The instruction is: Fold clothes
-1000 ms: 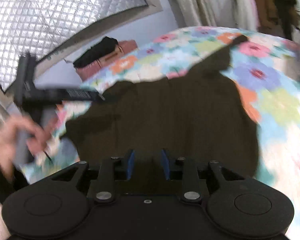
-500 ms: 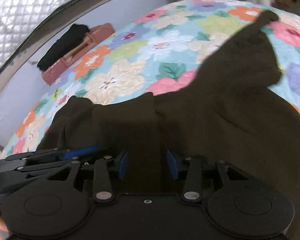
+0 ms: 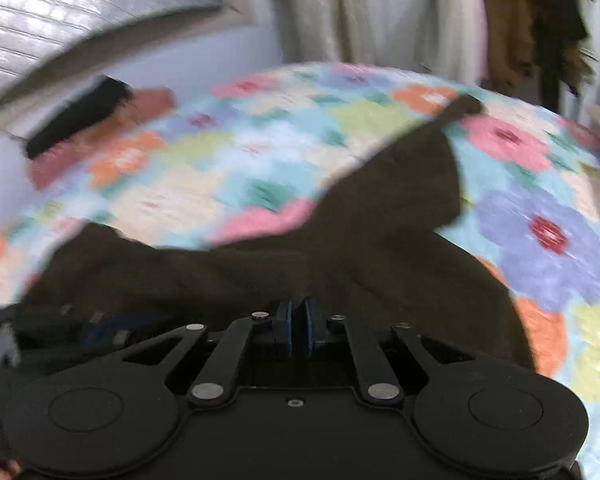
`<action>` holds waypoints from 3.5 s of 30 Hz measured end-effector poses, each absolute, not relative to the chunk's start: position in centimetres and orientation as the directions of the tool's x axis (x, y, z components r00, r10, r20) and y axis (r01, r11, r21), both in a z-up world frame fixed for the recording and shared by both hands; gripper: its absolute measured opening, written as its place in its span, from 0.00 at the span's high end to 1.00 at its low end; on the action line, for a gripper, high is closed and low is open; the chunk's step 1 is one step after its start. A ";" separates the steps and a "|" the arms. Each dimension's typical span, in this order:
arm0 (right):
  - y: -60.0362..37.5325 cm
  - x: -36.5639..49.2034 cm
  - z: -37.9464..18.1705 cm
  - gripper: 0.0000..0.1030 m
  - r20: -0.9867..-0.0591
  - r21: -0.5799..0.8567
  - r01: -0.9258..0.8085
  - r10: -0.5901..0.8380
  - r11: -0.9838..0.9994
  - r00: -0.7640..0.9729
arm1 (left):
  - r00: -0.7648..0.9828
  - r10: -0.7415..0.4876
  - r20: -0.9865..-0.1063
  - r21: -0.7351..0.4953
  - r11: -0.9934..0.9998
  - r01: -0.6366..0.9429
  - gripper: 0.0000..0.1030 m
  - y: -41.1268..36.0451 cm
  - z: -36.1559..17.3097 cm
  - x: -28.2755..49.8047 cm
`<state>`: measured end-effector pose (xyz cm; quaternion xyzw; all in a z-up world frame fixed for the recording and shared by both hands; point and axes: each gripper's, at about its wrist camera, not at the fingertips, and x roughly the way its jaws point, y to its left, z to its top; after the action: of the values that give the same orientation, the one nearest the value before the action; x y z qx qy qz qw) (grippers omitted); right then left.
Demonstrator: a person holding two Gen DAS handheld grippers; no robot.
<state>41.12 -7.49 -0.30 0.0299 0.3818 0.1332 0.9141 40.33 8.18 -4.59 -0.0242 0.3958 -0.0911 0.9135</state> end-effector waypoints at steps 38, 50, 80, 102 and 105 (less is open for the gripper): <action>-22.0 64.7 -3.3 0.41 -0.680 0.531 0.009 0.419 0.847 0.602 | 0.695 -0.217 -0.685 -0.329 0.944 -0.029 0.66 12.3 -0.1 41.0; -17.4 58.8 4.3 0.94 -0.431 0.703 -0.232 0.663 0.672 0.612 | 0.679 -0.211 -0.703 -0.327 0.944 -0.044 0.66 12.7 0.4 40.2; -13.9 43.2 -1.0 0.45 -0.672 0.512 -0.164 0.512 0.843 0.536 | 0.704 -0.322 -0.633 -0.439 0.899 0.016 0.59 13.6 -2.2 32.2; -10.7 33.3 5.7 0.96 -0.460 0.468 -0.510 0.692 0.722 0.556 | 0.703 -0.310 -0.640 -0.482 0.875 -0.053 0.59 16.0 -2.3 32.0; -9.7 28.1 4.9 0.96 -0.509 0.437 -0.580 0.721 0.687 0.471 | 0.706 -0.304 -0.639 -0.495 0.866 -0.075 0.59 16.1 -2.4 31.5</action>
<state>28.12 -9.72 4.86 0.1020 0.3445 0.3821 0.8514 31.49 16.05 -2.38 -0.2509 0.3779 -0.0644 0.8889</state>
